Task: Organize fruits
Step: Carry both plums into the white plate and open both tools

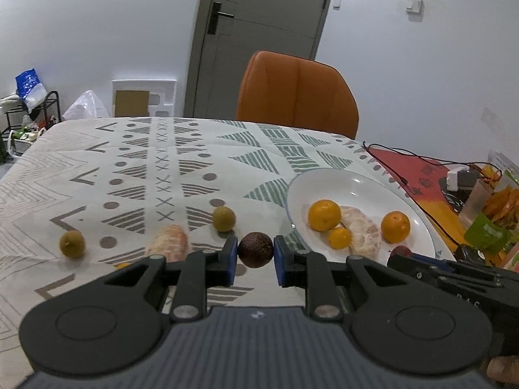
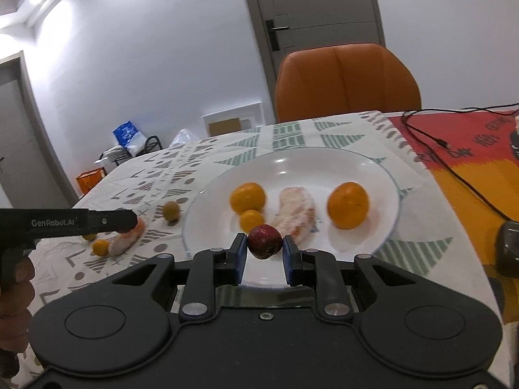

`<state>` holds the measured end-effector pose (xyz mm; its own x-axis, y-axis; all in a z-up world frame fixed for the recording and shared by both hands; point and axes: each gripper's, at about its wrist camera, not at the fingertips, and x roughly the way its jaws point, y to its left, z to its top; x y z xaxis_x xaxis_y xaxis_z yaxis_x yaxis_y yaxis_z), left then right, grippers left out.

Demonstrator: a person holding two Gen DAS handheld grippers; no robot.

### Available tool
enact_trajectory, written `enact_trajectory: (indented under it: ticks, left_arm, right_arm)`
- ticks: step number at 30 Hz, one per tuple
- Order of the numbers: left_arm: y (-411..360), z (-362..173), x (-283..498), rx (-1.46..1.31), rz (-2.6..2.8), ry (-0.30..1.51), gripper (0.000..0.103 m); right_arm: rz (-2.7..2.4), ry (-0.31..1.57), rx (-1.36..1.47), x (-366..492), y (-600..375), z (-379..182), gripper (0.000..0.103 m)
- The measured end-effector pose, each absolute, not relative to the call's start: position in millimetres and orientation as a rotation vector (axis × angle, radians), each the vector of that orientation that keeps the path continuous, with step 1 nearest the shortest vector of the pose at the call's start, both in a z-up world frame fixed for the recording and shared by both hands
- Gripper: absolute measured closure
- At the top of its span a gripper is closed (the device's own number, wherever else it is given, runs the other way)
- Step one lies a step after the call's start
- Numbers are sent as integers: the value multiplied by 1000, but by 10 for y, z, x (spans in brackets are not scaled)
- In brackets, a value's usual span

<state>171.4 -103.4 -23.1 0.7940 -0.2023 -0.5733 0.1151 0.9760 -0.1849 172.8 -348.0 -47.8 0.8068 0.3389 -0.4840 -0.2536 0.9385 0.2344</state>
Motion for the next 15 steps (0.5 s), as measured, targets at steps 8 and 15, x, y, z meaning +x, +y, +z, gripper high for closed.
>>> enact_trajectory:
  ticks: [8, 15]
  left_arm:
    - [-1204, -229, 1753, -119, -197, 633, 81]
    - [-1364, -227, 1799, -99, -221, 635, 81]
  right_arm:
    - [264, 527, 150, 1671, -3600, -485, 72]
    - [274, 528, 177, 1627, -3692, -490, 72]
